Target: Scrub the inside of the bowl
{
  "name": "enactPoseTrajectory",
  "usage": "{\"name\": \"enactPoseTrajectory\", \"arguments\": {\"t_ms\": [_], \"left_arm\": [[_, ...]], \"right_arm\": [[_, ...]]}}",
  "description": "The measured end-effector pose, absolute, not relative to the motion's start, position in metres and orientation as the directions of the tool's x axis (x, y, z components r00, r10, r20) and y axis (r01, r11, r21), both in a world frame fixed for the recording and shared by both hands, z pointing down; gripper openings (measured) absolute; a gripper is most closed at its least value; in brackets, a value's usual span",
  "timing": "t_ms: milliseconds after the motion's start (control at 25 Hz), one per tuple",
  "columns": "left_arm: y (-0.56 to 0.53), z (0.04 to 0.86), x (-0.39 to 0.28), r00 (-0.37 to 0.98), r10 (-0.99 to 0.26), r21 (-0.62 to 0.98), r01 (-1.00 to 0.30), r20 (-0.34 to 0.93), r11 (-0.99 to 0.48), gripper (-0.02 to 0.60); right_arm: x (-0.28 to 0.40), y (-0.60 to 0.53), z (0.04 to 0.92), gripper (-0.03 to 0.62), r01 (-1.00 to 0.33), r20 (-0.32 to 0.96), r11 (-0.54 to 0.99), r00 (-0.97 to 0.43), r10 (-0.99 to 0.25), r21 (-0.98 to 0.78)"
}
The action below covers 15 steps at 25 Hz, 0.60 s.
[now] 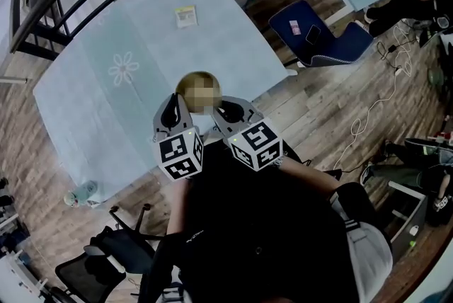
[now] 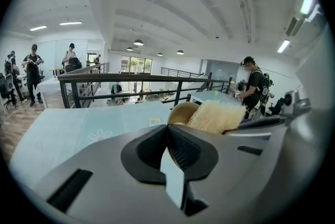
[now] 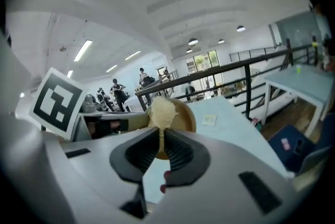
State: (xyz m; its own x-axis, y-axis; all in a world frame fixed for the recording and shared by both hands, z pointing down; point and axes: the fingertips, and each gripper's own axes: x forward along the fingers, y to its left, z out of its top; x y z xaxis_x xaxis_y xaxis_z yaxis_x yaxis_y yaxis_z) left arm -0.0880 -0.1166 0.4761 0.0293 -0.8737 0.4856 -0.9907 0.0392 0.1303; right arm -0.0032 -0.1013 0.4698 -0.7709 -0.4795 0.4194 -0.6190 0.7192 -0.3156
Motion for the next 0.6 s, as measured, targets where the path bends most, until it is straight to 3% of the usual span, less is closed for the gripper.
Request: {"name": "enactPoseTrajectory", "arguments": {"t_ms": [240, 440, 600], "left_arm": [[-0.121, 0.470, -0.071, 0.061, -0.891, 0.132, -0.991, 0.450, -0.002, 0.021], [-0.123, 0.471, -0.073, 0.074, -0.886, 0.152, -0.988, 0.458, -0.004, 0.021], [-0.120, 0.473, -0.074, 0.069, -0.883, 0.125, -0.992, 0.465, -0.012, 0.021]], "right_arm": [[-0.006, -0.103, 0.475, 0.037, -0.561, 0.397, 0.601, -0.828, -0.397, -0.569], [-0.005, -0.104, 0.485, 0.037, -0.597, 0.457, 0.603, -0.799, -0.390, -0.529], [-0.006, -0.102, 0.493, 0.037, -0.636, 0.531, 0.661, -0.747, -0.400, -0.397]]}}
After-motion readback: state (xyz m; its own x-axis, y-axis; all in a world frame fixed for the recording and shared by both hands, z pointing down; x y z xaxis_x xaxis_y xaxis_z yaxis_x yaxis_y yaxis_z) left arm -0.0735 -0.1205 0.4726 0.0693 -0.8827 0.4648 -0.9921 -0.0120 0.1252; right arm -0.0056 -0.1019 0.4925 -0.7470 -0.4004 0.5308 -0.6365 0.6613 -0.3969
